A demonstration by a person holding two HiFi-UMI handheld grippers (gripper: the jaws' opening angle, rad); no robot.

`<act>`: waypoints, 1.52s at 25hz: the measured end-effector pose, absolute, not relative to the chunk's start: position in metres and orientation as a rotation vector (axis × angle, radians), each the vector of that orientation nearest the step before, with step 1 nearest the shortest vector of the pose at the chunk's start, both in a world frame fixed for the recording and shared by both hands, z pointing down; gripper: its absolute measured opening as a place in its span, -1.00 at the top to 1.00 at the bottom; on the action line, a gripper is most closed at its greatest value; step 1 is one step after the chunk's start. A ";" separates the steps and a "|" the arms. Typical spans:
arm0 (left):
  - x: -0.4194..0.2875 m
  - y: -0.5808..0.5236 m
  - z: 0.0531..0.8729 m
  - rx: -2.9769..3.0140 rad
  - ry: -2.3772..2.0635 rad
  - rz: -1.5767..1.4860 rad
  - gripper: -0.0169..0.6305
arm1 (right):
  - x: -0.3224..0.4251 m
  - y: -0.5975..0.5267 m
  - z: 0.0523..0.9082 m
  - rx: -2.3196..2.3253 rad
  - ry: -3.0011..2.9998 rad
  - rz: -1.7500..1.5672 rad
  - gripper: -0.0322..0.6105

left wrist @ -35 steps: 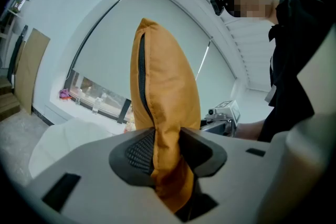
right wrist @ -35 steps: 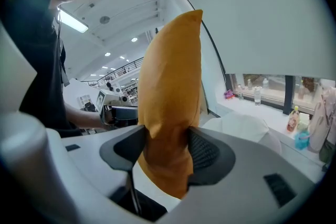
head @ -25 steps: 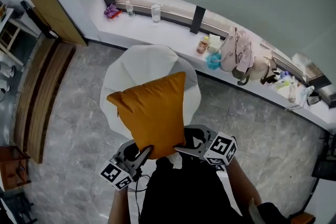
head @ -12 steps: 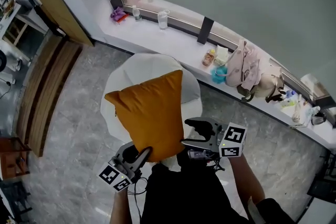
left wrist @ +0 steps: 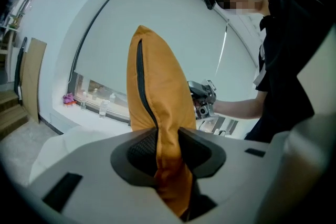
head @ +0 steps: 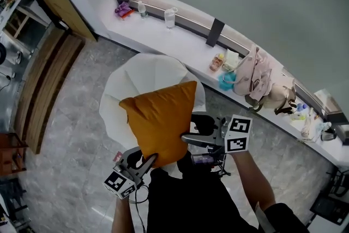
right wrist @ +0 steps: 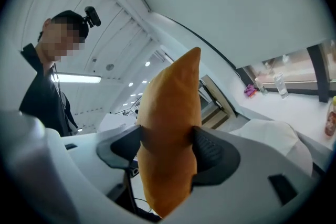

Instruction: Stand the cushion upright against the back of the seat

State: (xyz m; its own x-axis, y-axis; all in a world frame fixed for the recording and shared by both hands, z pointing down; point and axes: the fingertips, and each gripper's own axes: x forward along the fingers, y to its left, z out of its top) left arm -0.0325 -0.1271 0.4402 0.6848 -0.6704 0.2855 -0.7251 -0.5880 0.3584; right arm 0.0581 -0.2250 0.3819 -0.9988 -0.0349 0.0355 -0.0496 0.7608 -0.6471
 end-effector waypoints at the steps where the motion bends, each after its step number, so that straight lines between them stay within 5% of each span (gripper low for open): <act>1: -0.030 -0.128 0.446 2.447 -1.075 0.199 0.53 | 0.058 -0.226 0.388 0.069 -2.909 1.063 -0.08; 7: -0.019 -0.133 0.484 2.345 -1.012 0.288 0.23 | 0.056 -0.227 0.410 0.036 -2.887 1.027 0.26; 20: -0.060 -0.160 0.529 2.106 -1.216 0.135 -0.22 | 0.048 -0.224 0.486 -0.054 -2.823 1.124 0.38; 25: -0.064 -0.169 0.562 2.096 -1.154 0.132 -0.20 | 0.043 -0.232 0.527 -0.059 -2.786 1.206 0.38; 29: -0.057 -0.168 0.600 2.101 -1.056 0.251 0.09 | 0.035 -0.231 0.562 -0.066 -2.736 1.139 0.38; 38: -0.065 -0.191 0.697 2.135 -0.958 0.481 0.22 | 0.023 -0.242 0.661 -0.087 -2.626 1.051 0.38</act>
